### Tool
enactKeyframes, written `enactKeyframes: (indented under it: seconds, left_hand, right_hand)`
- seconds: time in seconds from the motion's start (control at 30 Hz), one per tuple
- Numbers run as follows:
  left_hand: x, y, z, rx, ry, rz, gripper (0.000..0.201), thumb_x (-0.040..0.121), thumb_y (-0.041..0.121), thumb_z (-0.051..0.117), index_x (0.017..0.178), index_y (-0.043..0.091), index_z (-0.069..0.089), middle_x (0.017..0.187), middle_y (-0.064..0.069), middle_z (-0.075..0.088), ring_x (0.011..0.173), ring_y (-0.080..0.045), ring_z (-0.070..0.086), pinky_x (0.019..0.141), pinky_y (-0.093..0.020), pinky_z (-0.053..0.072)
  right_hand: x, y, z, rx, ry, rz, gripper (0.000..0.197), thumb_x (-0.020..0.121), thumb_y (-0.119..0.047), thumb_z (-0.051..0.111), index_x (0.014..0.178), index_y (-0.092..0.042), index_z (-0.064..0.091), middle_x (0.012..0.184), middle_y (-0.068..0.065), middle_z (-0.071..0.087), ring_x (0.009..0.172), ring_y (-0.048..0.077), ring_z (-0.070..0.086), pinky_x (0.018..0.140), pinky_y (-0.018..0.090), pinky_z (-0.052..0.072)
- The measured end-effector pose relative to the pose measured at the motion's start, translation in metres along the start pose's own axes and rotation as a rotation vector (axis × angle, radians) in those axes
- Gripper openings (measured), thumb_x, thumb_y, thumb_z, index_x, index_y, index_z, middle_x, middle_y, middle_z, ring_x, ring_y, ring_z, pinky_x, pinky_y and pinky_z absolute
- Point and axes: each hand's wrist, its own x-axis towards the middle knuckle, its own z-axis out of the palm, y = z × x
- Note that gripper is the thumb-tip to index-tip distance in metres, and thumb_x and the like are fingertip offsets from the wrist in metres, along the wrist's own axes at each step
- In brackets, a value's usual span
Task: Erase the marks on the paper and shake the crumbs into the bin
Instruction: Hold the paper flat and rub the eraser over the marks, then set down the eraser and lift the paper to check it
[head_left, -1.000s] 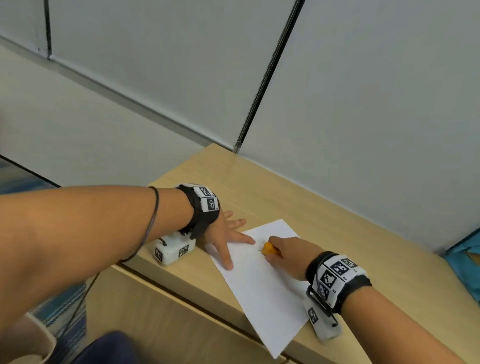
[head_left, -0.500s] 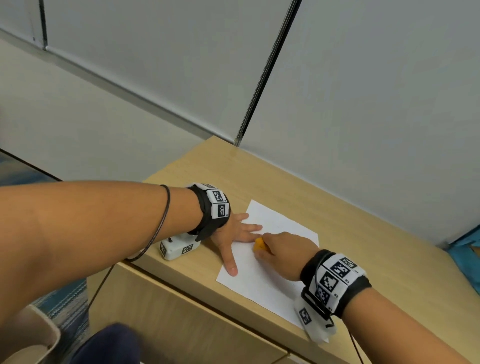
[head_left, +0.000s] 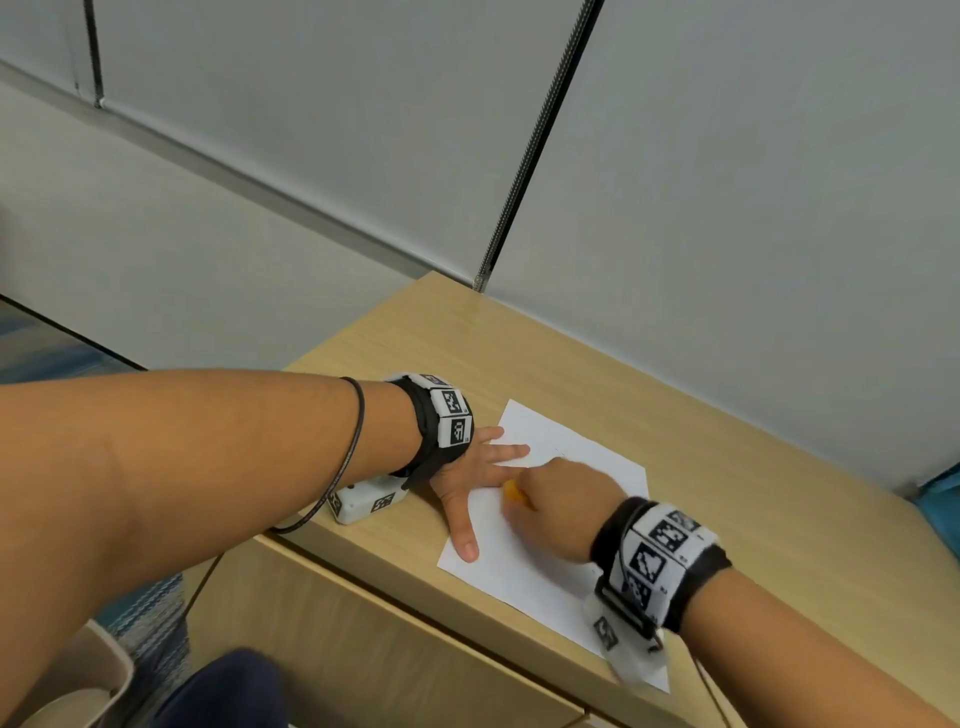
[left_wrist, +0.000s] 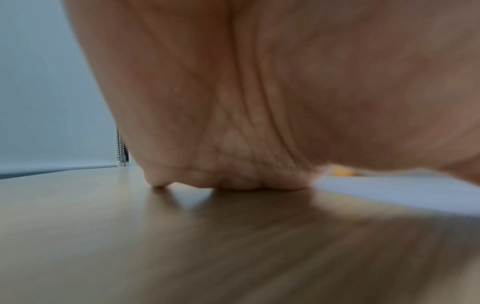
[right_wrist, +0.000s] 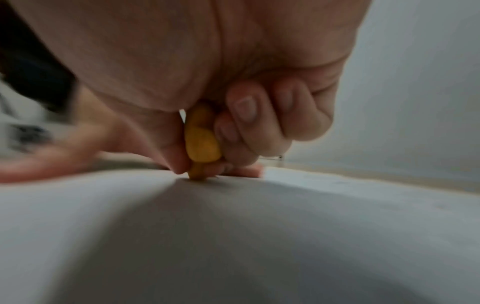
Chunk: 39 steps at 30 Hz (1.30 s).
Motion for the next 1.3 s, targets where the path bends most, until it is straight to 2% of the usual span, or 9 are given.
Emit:
enactKeyframes:
  seconds: [0.1,0.27,0.4,0.47,0.6,0.77,0.93,1.13,1.3]
  left_hand:
    - [0.001,-0.001,-0.001,-0.003,0.001,0.005,0.123,0.072,0.077,0.063,0.150,0.040,-0.025,0.158,0.010,-0.034,0.148,-0.026,-0.026,0.115,-0.057,-0.010]
    - [0.004,0.000,0.001,-0.008,-0.005,-0.007,0.123,0.071,0.077,0.063,0.150,0.041,-0.024,0.158,0.010,-0.034,0.148,-0.024,-0.027,0.114,-0.061,-0.010]
    - [0.003,-0.003,0.000,0.007,-0.010,0.005,0.123,0.071,0.079,0.063,0.149,0.041,-0.025,0.158,0.010,-0.035,0.147,-0.026,-0.027,0.115,-0.060,-0.009]
    - [0.005,-0.003,0.001,0.005,-0.008,0.009,0.124,0.071,0.079,0.063,0.149,0.042,-0.025,0.158,0.011,-0.035,0.147,-0.026,-0.027,0.115,-0.060,-0.008]
    - [0.005,-0.003,0.000,-0.002,-0.012,-0.002,0.122,0.071,0.079,0.062,0.150,0.042,-0.023,0.158,0.012,-0.034,0.148,-0.023,-0.027,0.114,-0.061,-0.010]
    - [0.010,-0.004,0.003,0.008,0.004,0.013,0.126,0.069,0.079,0.064,0.149,0.042,-0.026,0.158,0.010,-0.035,0.147,-0.026,-0.027,0.115,-0.058,-0.009]
    - [0.011,-0.001,0.004,0.016,0.020,-0.005,0.126,0.069,0.079,0.064,0.150,0.042,-0.025,0.160,0.007,-0.032,0.149,-0.027,-0.024,0.115,-0.060,-0.007]
    - [0.005,0.000,0.002,-0.021,0.014,-0.033,0.126,0.067,0.082,0.062,0.150,0.043,-0.024,0.160,0.007,-0.031,0.149,-0.031,-0.023,0.115,-0.061,-0.007]
    - [0.001,0.007,0.003,-0.025,0.013,-0.095,0.129,0.057,0.093,0.054,0.148,0.046,-0.024,0.161,0.009,-0.029,0.150,-0.031,-0.019,0.118,-0.060,-0.004]
  right_hand:
    - [-0.016,-0.020,0.006,-0.005,-0.027,-0.118,0.041,0.103,-0.045,0.037,0.102,-0.015,0.064,0.105,0.014,0.064,0.100,0.033,0.061,0.079,0.037,0.042]
    - [0.010,0.023,-0.005,-0.005,-0.055,0.093,0.042,0.102,-0.048,0.028,0.091,-0.020,0.057,0.094,0.003,0.064,0.086,0.024,0.063,0.073,0.036,0.049]
    - [-0.010,-0.010,0.004,0.060,-0.076,-0.119,0.037,0.101,-0.047,0.034,0.079,-0.022,0.051,0.081,0.000,0.054,0.077,0.022,0.054,0.071,0.035,0.044]
    - [-0.008,-0.003,0.002,0.069,-0.115,-0.088,0.039,0.101,-0.050,0.035,0.073,-0.025,0.047,0.080,-0.002,0.055,0.077,0.022,0.054,0.073,0.037,0.047]
    - [0.015,0.023,-0.006,-0.040,-0.063,0.095,0.045,0.102,-0.046,0.030,0.094,-0.016,0.062,0.095,0.005,0.066,0.085,0.025,0.063,0.077,0.038,0.053]
    - [-0.014,-0.013,0.008,0.045,-0.055,-0.079,0.038,0.102,-0.046,0.036,0.085,-0.019,0.057,0.091,0.007,0.059,0.082,0.024,0.053,0.074,0.035,0.042]
    - [0.013,0.033,-0.010,-0.028,-0.131,0.128,0.047,0.103,-0.046,0.030,0.106,-0.013,0.064,0.103,0.007,0.067,0.090,0.026,0.061,0.079,0.036,0.049]
    - [-0.015,0.067,-0.018,0.417,0.051,0.230,0.041,0.101,-0.048,0.042,0.075,-0.019,0.053,0.079,-0.004,0.055,0.070,0.016,0.050,0.066,0.030,0.039]
    - [-0.070,0.104,-0.009,0.591,0.042,0.345,0.033,0.099,-0.043,0.051,0.087,-0.013,0.053,0.069,-0.001,0.052,0.050,0.016,0.044,0.049,0.025,0.041]
